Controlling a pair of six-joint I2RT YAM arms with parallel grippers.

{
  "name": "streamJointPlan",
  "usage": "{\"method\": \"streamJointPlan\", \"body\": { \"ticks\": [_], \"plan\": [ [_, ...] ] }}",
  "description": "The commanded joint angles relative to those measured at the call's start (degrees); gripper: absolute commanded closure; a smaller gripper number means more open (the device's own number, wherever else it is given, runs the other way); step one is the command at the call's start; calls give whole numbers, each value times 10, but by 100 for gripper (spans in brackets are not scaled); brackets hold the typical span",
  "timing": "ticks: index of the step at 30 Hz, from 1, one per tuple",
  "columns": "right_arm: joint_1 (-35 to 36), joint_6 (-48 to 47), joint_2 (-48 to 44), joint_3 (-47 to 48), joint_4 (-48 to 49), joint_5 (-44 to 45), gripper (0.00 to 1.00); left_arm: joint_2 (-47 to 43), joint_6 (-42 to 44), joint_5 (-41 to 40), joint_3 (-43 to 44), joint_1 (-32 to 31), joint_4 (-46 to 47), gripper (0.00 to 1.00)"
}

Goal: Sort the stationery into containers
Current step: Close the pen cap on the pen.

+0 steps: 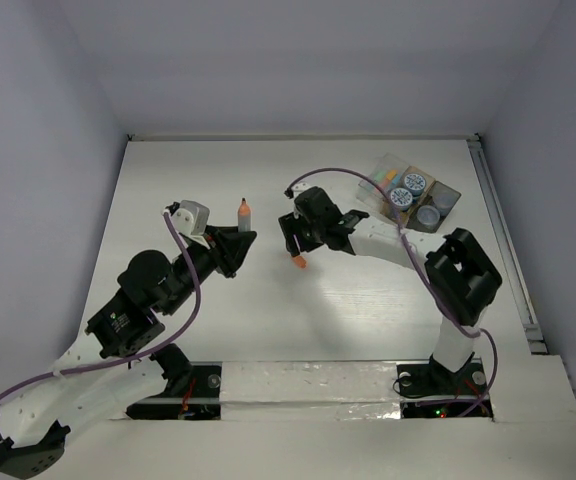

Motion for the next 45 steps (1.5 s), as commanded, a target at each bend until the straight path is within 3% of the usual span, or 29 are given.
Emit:
{"method": "streamJointPlan", "body": {
  "ticks": [1,15,27,31,32,35,38,45],
  "plan": [
    [5,8,32,31,-17,-32,34,-8,4,-7,20,3,18,100],
    [10,-5,103,64,-60,-39,35,-8,4,-8,20,3,17,100],
    [15,-19,151,94,-102,33,42,-10,3,-10,21,3,17,100],
    [21,-24,158,100,-117,33,56,-13,2,-12,20,3,17,100],
    [21,-27,159,103,-120,29,68,-12,2,-12,20,3,18,100],
    [21,-22,148,102,-121,19,81,-7,-3,-13,21,3,15,100],
    [21,-12,115,92,-104,-3,90,4,-14,-22,25,3,8,100],
    [21,15,11,70,-64,10,97,13,-73,9,-3,3,38,100]
  ]
}}
